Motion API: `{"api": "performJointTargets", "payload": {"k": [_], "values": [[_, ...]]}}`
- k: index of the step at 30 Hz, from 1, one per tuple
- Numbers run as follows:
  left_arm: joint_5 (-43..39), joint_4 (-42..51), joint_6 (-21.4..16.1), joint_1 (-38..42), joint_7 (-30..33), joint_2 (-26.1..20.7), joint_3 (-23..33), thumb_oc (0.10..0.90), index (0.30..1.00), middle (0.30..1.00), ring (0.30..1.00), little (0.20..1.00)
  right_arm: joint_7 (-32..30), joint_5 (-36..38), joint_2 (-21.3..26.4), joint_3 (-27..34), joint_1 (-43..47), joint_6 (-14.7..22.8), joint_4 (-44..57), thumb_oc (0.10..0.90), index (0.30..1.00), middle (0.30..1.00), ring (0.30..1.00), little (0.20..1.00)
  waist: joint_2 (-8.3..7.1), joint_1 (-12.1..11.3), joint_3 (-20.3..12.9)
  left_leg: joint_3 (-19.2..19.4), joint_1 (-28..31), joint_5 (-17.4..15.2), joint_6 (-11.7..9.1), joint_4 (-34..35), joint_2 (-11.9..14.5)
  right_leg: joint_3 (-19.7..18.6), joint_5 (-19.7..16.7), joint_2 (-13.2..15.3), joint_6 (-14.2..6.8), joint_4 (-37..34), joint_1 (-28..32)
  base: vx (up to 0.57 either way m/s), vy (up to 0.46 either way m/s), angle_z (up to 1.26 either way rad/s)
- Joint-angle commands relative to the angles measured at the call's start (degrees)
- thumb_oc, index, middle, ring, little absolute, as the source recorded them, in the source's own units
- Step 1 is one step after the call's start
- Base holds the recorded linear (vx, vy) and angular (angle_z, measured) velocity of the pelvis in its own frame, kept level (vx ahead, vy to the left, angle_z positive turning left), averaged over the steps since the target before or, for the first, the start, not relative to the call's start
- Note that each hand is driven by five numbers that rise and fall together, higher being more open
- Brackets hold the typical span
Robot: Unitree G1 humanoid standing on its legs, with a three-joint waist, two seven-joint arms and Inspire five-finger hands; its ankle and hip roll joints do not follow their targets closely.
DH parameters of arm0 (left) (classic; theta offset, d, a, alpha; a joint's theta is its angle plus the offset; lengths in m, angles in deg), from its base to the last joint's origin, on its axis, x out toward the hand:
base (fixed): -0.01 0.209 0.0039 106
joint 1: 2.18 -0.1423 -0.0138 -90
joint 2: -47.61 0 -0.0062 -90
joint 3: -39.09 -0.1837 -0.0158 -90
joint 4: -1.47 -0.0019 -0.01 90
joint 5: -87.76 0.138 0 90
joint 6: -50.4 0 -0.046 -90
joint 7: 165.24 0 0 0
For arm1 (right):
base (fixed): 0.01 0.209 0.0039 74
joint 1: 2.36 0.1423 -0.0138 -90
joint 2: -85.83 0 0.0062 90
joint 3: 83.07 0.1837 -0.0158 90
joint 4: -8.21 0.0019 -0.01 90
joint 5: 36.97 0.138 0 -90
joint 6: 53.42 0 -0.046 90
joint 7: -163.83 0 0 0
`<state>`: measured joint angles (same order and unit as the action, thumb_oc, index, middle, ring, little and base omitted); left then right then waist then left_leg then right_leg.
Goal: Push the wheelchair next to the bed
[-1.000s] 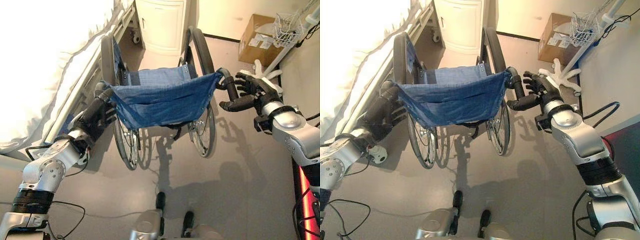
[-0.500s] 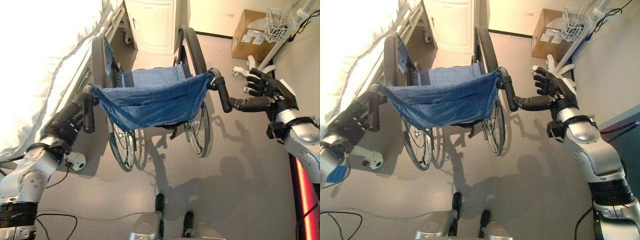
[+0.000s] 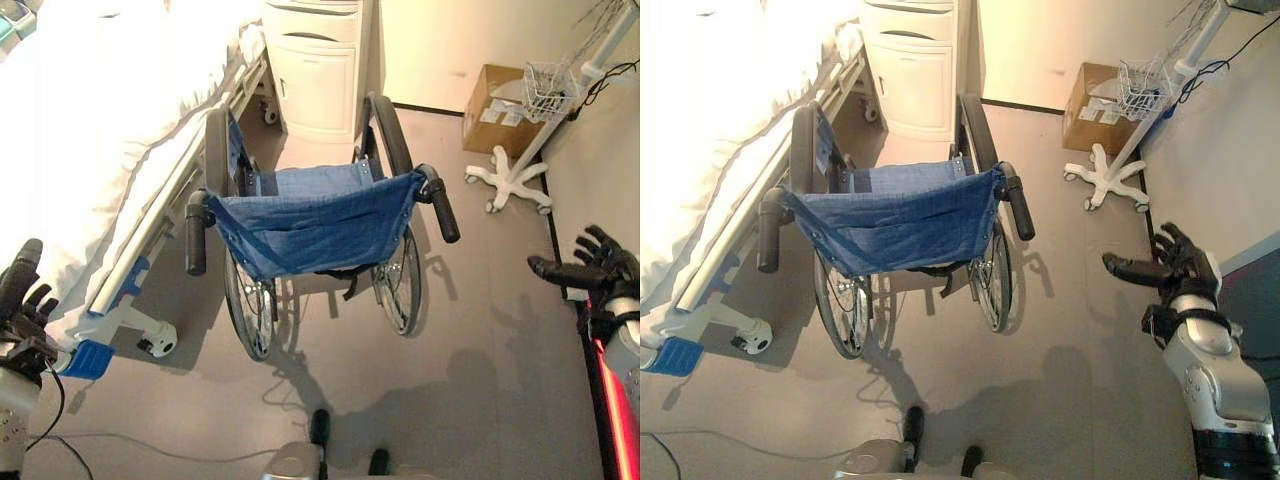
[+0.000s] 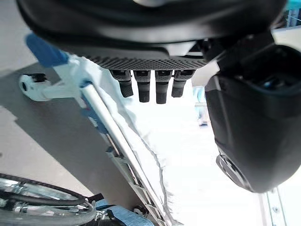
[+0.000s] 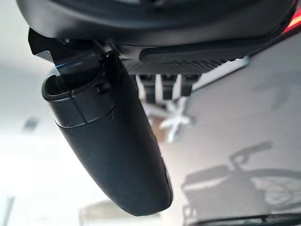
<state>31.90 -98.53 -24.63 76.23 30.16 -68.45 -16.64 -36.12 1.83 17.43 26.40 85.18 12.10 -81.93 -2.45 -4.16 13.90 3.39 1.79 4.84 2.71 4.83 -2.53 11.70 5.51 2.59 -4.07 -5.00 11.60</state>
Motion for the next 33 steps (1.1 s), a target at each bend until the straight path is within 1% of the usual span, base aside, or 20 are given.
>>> {"api": "performJointTargets", "payload": {"k": [1, 2, 3, 4, 6, 8, 10, 11, 12, 14, 15, 17, 18, 20, 23, 24, 26, 27, 29, 33], "values": [[2.7, 0.0, -8.4, -1.1, -0.3, -2.0, 4.6, 0.8, 0.9, 0.9, 0.9, 0.9, -4.6, -0.1, 2.5, 4.6, -1.0, 7.2, -3.0, 0.8, 0.9, 0.9, 0.9, 0.9, 1.1, 0.6, -6.6, 0.8, 2.7, -3.3, -5.6, 0.2, 4.1, 1.9, -7.3, 3.0, -3.0, 0.3, -5.5, 0.0, 0.0, 0.0], [2.1, -1.3, -7.7, -1.7, -1.8, 1.3, 3.6, 0.8, 0.9, 0.9, 0.9, 0.9, -3.8, 1.3, 0.1, 5.0, -3.1, 7.8, -7.0, 0.8, 0.9, 0.9, 0.9, 0.9, 1.08, 0.7, -6.5, 0.7, 2.7, -3.3, -5.6, 0.2, 4.1, 2.0, -7.2, 3.0, -3.0, 0.3, -5.5, 0.0, 0.0, 0.0], [2.8, -2.7, -6.5, -2.1, -3.2, 3.4, 2.5, 0.8, 0.9, 0.9, 0.9, 0.9, -2.8, 2.1, -1.3, 4.9, -4.0, 7.0, -9.3, 0.8, 0.9, 0.9, 0.9, 0.9, 1.11, 0.7, -6.5, 0.6, 2.7, -3.4, -5.7, 0.2, 4.0, 2.0, -7.2, 3.0, -3.0, 0.3, -5.5, 0.0, 0.0, 0.0], [3.1, -3.2, -6.8, -2.1, -3.5, 3.7, 2.1, 0.8, 0.9, 0.9, 0.9, 0.9, -2.4, 2.0, -1.6, 4.7, -4.2, 7.5, -10.2, 0.8, 0.9, 0.9, 0.9, 0.9, 1.15, 0.7, -6.5, 0.6, 2.7, -3.4, -5.7, 0.2, 4.0, 2.0, -7.2, 3.0, -3.0, 0.3, -5.5, 0.0, 0.0, 0.0], [2.3, -12.6, -4.4, -0.8, -7.6, 7.9, -4.5, 0.8, 0.9, 0.9, 0.9, 0.9, -1.2, 2.7, -4.3, 2.3, -4.7, 9.6, -22.9, 0.8, 0.9, 0.9, 0.9, 0.9, 1.21, 0.9, -6.2, 0.6, 2.9, -3.5, -5.6, 0.2, 3.8, 2.2, -7.3, 3.1, -3.1, 0.3, -5.4, -0.03, 0.01, 0.0], [2.9, -17.4, -3.6, 0.5, -9.4, 9.0, -7.5, 0.8, 0.9, 0.9, 0.9, 0.9, -0.7, 4.7, -5.2, 1.2, -3.9, 10.6, -29.3, 0.8, 0.9, 0.9, 0.9, 0.9, 1.29, 1.0, -6.1, 0.7, 3.1, -3.6, -5.6, 0.2, 3.7, 2.4, -7.5, 3.0, -3.2, 0.3, -5.3, 0.0, 0.0, 0.0], [3.4, -24.4, -3.5, 2.2, -10.8, 11.5, -12.1, 0.8, 0.9, 0.9, 0.9, 0.9, 0.1, 6.0, -6.8, -0.3, -2.7, 10.8, -37.1, 0.8, 0.9, 0.9, 0.9, 0.9, 1.38, 1.1, -6.1, 0.6, 3.3, -3.8, -5.5, 0.2, 3.6, 2.4, -7.6, 3.0, -3.2, 0.3, -5.2, 0.0, 0.0, 0.0], [4.1, -26.0, -3.1, 2.4, -11.8, 12.2, -13.0, 0.8, 0.9, 0.9, 0.9, 0.9, 0.4, 6.5, -7.2, -0.5, -2.5, 10.5, -38.7, 0.8, 0.9, 0.9, 0.9, 0.9, 1.41, 1.1, -6.1, 0.6, 3.4, -3.9, -5.5, 0.2, 3.6, 2.4, -7.6, 3.0, -3.2, 0.3, -5.1, 0.0, 0.0, 0.0], [5.3, -29.7, -3.0, 3.0, -13.7, 13.9, -15.3, 0.8, 0.9, 0.9, 0.9, 0.9, 1.7, 6.9, -8.1, -1.1, -2.1, 9.0, -42.4, 0.8, 0.9, 0.9, 0.9, 0.9, 1.49, 1.1, -6.1, 0.6, 3.5, -4.0, -5.4, 0.2, 3.4, 2.2, -7.7, 2.9, -3.2, 0.3, -5.1, 0.0, 0.0, 0.0], [5.5, -34.1, -2.5, 4.0, -14.2, 17.0, -18.8, 0.8, 0.9, 0.9, 0.9, 0.9, 2.4, 6.5, -10.2, -2.0, -1.6, 7.6, -46.6, 0.8, 0.9, 0.9, 0.9, 0.9, 1.64, 1.3, -6.3, 0.6, 3.6, -4.1, -5.2, 0.2, 3.3, 1.9, -7.8, 2.8, -3.1, 0.4, -5.1, 0.0, 0.0, 0.0], [7.5, -37.4, -3.5, 5.0, -14.2, 19.2, -21.2, 0.8, 0.9, 0.9, 0.9, 0.9, 3.3, 4.8, -11.8, -3.4, -1.3, 7.4, -50.2, 0.8, 0.9, 0.9, 0.9, 0.9, 1.72, 1.4, -6.4, 0.8, 3.8, -4.2, -5.1, 0.2, 3.3, 1.8, -7.9, 2.8, -3.1, 0.4, -5.1, 0.0, 0.0, 0.0], [9.4, -40.2, -4.7, 6.2, -12.7, 22.1, -24.3, 0.8, 0.9, 0.9, 0.9, 0.9, 3.4, 3.1, -14.6, -5.8, -0.8, 6.3, -53.3, 0.8, 0.9, 0.9, 0.9, 0.9, 1.62, 1.6, -6.7, 0.9, 3.9, -4.2, -4.9, 0.2, 3.3, 1.5, -8.2, 2.6, -2.9, 0.4, -5.2, 0.0, 0.0, 0.0], [10.7, -42.3, -6.2, 6.8, -12.6, 23.4, -25.9, 0.8, 0.9, 0.9, 0.9, 0.9, 3.7, 2.4, -16.6, -7.9, -0.5, 7.9, -56.3, 0.8, 0.9, 0.9, 0.9, 0.9, 1.52, 1.7, -7.0, 1.0, 4.0, -4.1, -4.9, 0.2, 3.3, 1.3, -8.3, 2.6, -2.8, 0.5, -5.2, 0.0, 0.0, 0.0], [13.2, -43.9, -8.5, 7.4, -11.8, 24.7, -27.6, 0.8, 0.9, 0.9, 0.9, 0.9, 3.4, 1.0, -19.0, -10.6, -0.3, 8.6, -58.7, 0.8, 0.9, 0.9, 0.9, 0.9, 1.36, 1.8, -7.4, 1.1, 3.9, -4.0, -4.9, 0.2, 3.3, 1.0, -8.5, 2.5, -2.7, 0.6, -5.4, 0.0, 0.0, 0.0], [23.8, -48.7, -9.8, 8.6, -10.7, 27.5, -33.2, 0.8, 0.9, 0.9, 0.9, 0.9, 6.2, -9.6, -22.0, -16.0, 0.0, 10.9, -62.2, 0.8, 0.9, 0.9, 0.9, 0.9, 1.11, 2.1, -8.3, 1.3, 3.6, -3.9, -4.7, 0.2, 3.3, 0.7, -8.8, 2.3, -2.5, 0.7, -5.8, 0.0, -0.002, -0.01], [25.2, -50.2, -10.9, 8.9, -10.4, 27.8, -35.1, 0.8, 0.9, 0.9, 0.9, 0.9, 5.7, -10.4, -22.5, -18.2, 0.2, 12.0, -63.0, 0.8, 0.9, 0.9, 0.9, 0.9, 1.13, 2.2, -8.4, 1.3, 3.6, -3.8, -4.7, 0.2, 3.3, 0.6, -8.9, 2.3, -2.4, 0.7, -5.9, 0.0, 0.0, 0.0], [27.4, -53.9, -10.7, 9.7, -9.0, 28.9, -37.8, 0.8, 0.9, 0.9, 0.9, 0.9, 7.3, -13.7, -24.0, -21.4, 0.4, 13.2, -65.0, 0.8, 0.9, 0.9, 0.9, 0.9, 1.28, 2.7, -8.8, 1.6, 3.5, -4.0, -4.4, 0.2, 3.2, 0.2, -8.8, 2.1, -2.4, 0.9, -6.1, 0.0, 0.012, -0.02], [27.5, -54.6, -10.6, 9.9, -8.8, 29.1, -38.2, 0.8, 0.9, 0.9, 0.9, 0.9, 7.7, -14.0, -24.2, -21.9, 0.4, 13.2, -65.3, 0.8, 0.9, 0.9, 0.9, 0.9, 1.3, 2.8, -8.9, 1.7, 3.5, -4.0, -4.4, 0.2, 3.2, 0.2, -8.8, 2.1, -2.3, 0.9, -6.1, 0.0, 0.0, 0.0], [29.4, -58.9, -8.5, 10.8, -7.9, 29.9, -39.8, 0.8, 0.9, 0.9, 0.9, 0.9, 12.6, -13.1, -25.4, -24.1, 0.5, 10.8, -67.9, 0.8, 0.9, 0.9, 0.9, 0.9, 1.38, 3.3, -9.3, 1.8, 3.6, -4.2, -4.1, 0.2, 3.0, -0.3, -8.6, 2.0, -2.2, 1.0, -6.1, 0.0, 0.0, 0.0], [29.2, -61.5, -7.5, 10.9, -8.9, 30.7, -40.2, 0.8, 0.9, 0.9, 0.9, 0.9, 19.8, -10.7, -26.3, -24.4, 0.1, 7.2, -70.9, 0.8, 0.9, 0.9, 0.9, 0.9, 1.43, 3.6, -9.9, 1.7, 3.7, -4.6, -3.8, 0.2, 2.8, -0.6, -8.4, 1.9, -2.2, 1.1, -6.1, 0.0, 0.0, 0.0]]}}
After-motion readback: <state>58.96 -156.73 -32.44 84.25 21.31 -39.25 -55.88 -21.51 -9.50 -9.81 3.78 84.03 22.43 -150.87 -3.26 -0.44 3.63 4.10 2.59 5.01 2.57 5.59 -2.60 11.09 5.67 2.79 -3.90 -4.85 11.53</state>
